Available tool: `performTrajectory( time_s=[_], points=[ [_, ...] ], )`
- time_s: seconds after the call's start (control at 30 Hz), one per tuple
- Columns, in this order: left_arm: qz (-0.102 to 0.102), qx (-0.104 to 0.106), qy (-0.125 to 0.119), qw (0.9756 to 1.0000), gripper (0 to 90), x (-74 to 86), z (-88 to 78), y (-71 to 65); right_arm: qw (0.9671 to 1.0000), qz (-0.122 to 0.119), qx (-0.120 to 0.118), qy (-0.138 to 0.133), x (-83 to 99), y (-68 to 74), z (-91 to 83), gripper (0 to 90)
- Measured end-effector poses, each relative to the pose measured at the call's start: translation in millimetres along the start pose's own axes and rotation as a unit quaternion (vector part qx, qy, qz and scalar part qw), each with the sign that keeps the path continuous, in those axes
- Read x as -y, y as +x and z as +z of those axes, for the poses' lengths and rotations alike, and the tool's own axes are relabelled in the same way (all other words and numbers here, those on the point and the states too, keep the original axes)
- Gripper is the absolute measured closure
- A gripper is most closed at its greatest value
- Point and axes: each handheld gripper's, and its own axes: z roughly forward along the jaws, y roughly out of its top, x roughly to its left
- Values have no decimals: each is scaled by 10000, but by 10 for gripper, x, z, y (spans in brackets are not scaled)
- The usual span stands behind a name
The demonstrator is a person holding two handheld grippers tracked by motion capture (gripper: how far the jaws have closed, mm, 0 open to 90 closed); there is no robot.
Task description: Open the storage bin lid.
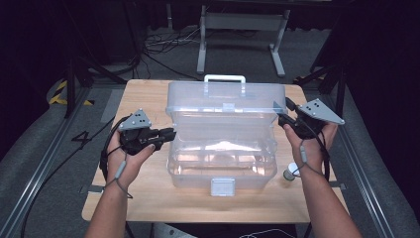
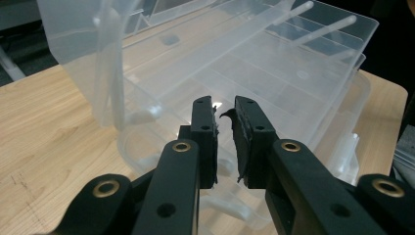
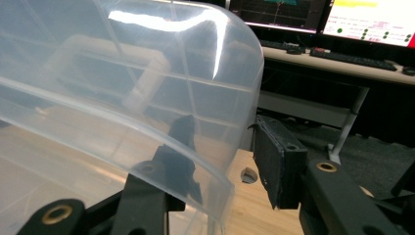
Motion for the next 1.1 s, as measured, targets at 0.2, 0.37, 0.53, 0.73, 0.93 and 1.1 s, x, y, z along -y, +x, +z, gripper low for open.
performTrajectory(
  time_s=[0.2, 0.37, 0.53, 0.73, 0.93, 1.1],
  points=[
    [103, 22, 78, 9999, 784, 20, -30, -52, 9996, 47, 194, -178, -25, 11, 67, 633],
    [106, 18, 97, 9999, 780, 40, -47, -68, 9993, 121, 314, -155, -81, 15, 134, 676],
    [82, 82, 71, 9999, 774, 50, -63, -73, 9987, 168, 456, -155, -114, 19, 186, 708],
    [104, 44, 5, 9999, 769, 36, -128, -98, 9979, 187, 613, -14, -162, 3, 267, 755],
    [212, 209, 97, 9995, 742, 20, -194, -141, 9976, 365, 562, 177, -163, -56, 336, 790],
    [268, 376, 202, 9987, 725, 27, -206, -187, 9972, 367, 563, 314, -206, -72, 370, 791]
  ],
)
